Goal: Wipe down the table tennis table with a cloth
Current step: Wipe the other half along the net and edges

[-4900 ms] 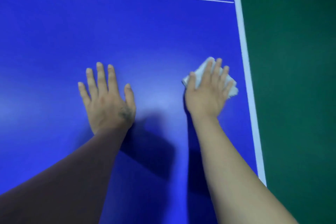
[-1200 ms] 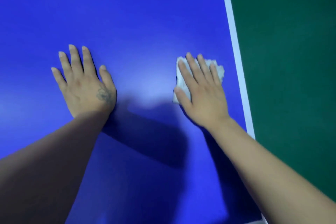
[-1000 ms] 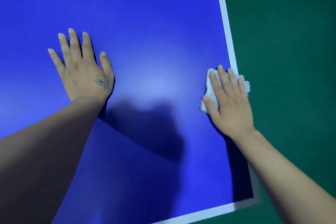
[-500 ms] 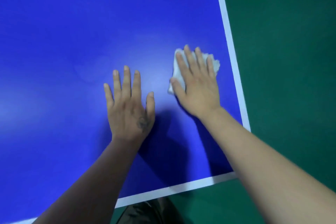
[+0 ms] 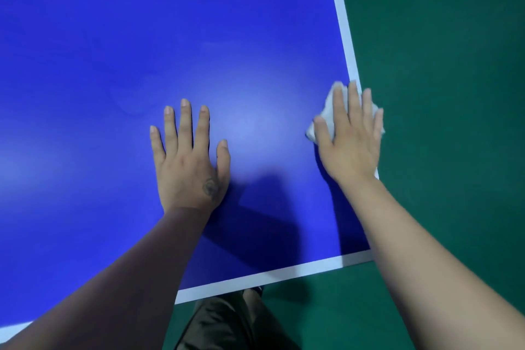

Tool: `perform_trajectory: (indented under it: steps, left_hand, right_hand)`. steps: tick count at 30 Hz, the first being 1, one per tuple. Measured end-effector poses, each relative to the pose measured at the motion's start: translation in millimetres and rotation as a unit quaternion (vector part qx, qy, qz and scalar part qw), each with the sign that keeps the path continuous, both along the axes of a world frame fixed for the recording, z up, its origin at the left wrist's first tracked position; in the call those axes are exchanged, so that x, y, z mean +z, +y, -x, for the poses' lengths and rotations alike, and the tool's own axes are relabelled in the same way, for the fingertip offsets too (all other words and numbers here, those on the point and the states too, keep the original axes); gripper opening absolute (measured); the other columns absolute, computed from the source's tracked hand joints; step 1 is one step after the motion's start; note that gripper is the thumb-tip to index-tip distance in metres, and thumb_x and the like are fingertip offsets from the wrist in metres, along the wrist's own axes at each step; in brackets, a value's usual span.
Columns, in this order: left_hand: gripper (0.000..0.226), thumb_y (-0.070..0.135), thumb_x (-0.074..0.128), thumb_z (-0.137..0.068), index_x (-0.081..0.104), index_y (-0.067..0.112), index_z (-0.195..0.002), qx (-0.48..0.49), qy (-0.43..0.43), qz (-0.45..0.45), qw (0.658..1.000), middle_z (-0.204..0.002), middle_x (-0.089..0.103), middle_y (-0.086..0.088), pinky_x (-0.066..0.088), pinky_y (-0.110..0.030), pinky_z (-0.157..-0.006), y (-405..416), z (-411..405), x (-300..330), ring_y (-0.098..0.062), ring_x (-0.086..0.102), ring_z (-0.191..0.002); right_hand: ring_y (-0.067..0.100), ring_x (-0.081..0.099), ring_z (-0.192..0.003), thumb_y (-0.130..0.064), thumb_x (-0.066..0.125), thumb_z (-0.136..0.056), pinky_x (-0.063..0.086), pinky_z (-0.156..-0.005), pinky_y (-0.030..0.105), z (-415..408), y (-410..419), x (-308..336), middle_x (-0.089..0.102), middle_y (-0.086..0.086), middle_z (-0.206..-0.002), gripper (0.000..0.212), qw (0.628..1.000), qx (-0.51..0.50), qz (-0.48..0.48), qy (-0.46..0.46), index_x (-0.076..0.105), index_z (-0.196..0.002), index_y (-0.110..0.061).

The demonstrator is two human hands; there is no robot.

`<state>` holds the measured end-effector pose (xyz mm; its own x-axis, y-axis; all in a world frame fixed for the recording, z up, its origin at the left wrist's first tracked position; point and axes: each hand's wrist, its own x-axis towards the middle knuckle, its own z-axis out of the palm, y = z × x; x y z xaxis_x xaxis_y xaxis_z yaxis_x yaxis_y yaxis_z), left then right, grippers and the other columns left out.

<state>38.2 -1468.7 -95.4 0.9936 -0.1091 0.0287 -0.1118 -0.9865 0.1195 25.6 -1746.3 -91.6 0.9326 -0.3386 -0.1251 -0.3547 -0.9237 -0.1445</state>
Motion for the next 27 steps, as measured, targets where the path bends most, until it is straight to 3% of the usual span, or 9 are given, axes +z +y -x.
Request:
perform_trajectory:
  steps: [2,5,8,12,15,19,22,25,27]
  left_hand:
    - [0.065,0.048,0.032,-0.112,0.027,0.02,-0.17,0.0,-0.006,0.0,1.0,-0.179,0.016,-0.008,0.01,-0.059,-0.133,0,0,0,-0.032,0.008,-0.167]
    - [0.065,0.048,0.032,-0.112,0.027,0.02,-0.17,-0.002,-0.01,0.005,1.0,-0.179,0.017,-0.008,0.011,-0.059,-0.132,1,-1,-1,-0.033,0.008,-0.167]
    - [0.063,0.046,0.032,-0.112,0.028,0.02,-0.169,-0.001,-0.012,0.009,1.0,-0.179,0.018,-0.007,0.012,-0.059,-0.132,2,-1,-2,-0.032,0.009,-0.167]
    - [0.062,0.044,0.034,-0.112,0.03,0.02,-0.169,0.004,-0.012,0.023,1.0,-0.179,0.02,-0.007,0.011,-0.059,-0.133,2,-1,-4,-0.031,0.009,-0.167]
    - [0.062,0.043,0.039,-0.112,0.031,0.021,-0.169,0.009,-0.005,0.037,0.999,-0.179,0.02,-0.006,0.009,-0.058,-0.133,2,-1,-4,-0.031,0.008,-0.167]
    - [0.061,0.044,0.038,-0.113,0.03,0.021,-0.169,0.009,0.001,0.05,0.999,-0.179,0.018,-0.005,0.008,-0.057,-0.134,4,1,-2,-0.03,0.006,-0.167]
    - [0.062,0.046,0.036,-0.113,0.031,0.021,-0.169,0.006,0.004,0.059,0.998,-0.179,0.019,-0.005,0.007,-0.057,-0.134,3,2,-1,-0.029,0.006,-0.167]
    - [0.062,0.046,0.039,-0.111,0.035,0.02,-0.167,-0.006,0.002,0.081,0.997,-0.178,0.023,-0.005,0.006,-0.057,-0.134,6,2,0,-0.029,0.008,-0.167]
    - [0.061,0.044,0.043,-0.109,0.04,0.018,-0.164,-0.015,0.004,0.113,0.993,-0.176,0.028,-0.005,0.005,-0.057,-0.134,9,2,0,-0.028,0.011,-0.166]
  right_hand:
    - [0.026,-0.002,-0.165,-0.058,0.023,-0.108,0.001,-0.131,0.058,-34,18,-2,0.004,0.0,-0.179,0.072,1.0,-0.007,-0.002,0.005,0.011,-0.171,-0.026]
    - [0.029,0.002,-0.165,-0.056,0.029,-0.108,0.003,-0.131,0.059,-34,61,-1,0.008,0.002,-0.179,0.072,0.997,0.082,-0.002,-0.008,0.013,-0.171,-0.024]
    - [0.028,0.005,-0.165,-0.052,0.031,-0.11,0.009,-0.13,0.059,18,94,7,0.011,0.001,-0.178,0.068,0.982,0.187,-0.014,-0.015,0.018,-0.17,-0.022]
    - [0.028,0.01,-0.165,-0.049,0.039,-0.109,0.016,-0.129,0.06,110,87,12,0.014,-0.002,-0.178,0.065,0.967,0.253,-0.035,0.019,0.029,-0.168,-0.023]
    - [0.025,0.011,-0.165,-0.051,0.047,-0.106,0.018,-0.127,0.064,157,48,11,0.015,-0.005,-0.178,0.067,0.976,0.212,-0.042,0.033,0.033,-0.167,-0.025]
    - [0.022,-0.001,-0.166,-0.055,0.03,-0.109,0.006,-0.129,0.066,150,2,11,0.003,-0.008,-0.179,0.069,0.997,0.057,-0.001,0.059,0.013,-0.171,-0.03]
    - [0.022,-0.004,-0.165,-0.056,0.024,-0.11,0.005,-0.129,0.066,123,2,4,-0.002,-0.008,-0.179,0.069,0.999,-0.018,0.013,0.039,0.005,-0.171,-0.031]
    - [0.025,-0.003,-0.165,-0.055,0.022,-0.11,0.006,-0.128,0.066,101,29,-2,0.0,-0.003,-0.179,0.069,0.999,-0.014,0.026,0.027,0.005,-0.171,-0.027]
    - [0.026,-0.002,-0.166,-0.056,0.024,-0.109,0.005,-0.128,0.066,95,58,1,0.002,-0.001,-0.179,0.071,0.998,0.046,0.03,0.025,0.007,-0.171,-0.025]
